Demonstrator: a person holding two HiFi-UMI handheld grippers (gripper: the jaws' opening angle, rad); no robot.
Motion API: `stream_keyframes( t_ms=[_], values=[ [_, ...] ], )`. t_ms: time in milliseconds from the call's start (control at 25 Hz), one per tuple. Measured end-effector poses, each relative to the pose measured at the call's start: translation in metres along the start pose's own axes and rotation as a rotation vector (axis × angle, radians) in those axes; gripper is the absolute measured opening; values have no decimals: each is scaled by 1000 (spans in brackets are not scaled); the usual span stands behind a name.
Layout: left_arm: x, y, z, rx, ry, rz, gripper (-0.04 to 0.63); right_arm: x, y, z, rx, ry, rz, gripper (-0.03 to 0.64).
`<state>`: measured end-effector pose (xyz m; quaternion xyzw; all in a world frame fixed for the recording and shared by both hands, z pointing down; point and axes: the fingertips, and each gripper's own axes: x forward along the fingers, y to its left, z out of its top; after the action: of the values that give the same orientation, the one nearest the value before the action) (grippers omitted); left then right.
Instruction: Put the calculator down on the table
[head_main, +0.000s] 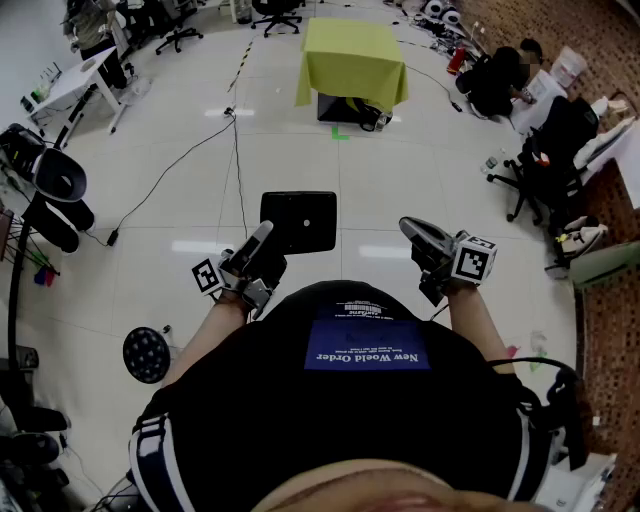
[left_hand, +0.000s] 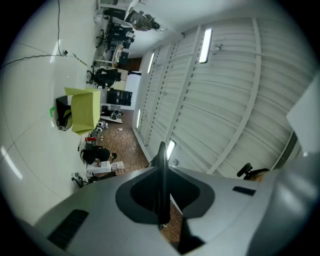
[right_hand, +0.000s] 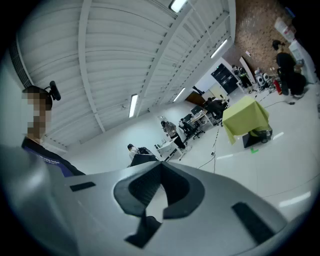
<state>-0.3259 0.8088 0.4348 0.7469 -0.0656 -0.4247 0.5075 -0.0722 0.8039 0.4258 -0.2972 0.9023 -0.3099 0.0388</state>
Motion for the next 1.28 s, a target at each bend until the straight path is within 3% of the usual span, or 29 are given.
stream_keyframes(
  t_ms=[320,560,840,1040,1280],
  values=[
    [-2,13,24,-13,20,2,58,26,-6,5,44,-1,4,-12],
    [20,41,30,-20,14,30,58,29,-42,19,71,3,13,-14],
    [122,64,32,74,-22,48,58,17,-126,91,68,-5,86,-14],
    [184,85,19,123,-35,47,58,0,-174,135,6,9,144,-12],
    [251,120,-2,139,-14,74,58,-19,-234,159,13,23,171,-12]
  ],
)
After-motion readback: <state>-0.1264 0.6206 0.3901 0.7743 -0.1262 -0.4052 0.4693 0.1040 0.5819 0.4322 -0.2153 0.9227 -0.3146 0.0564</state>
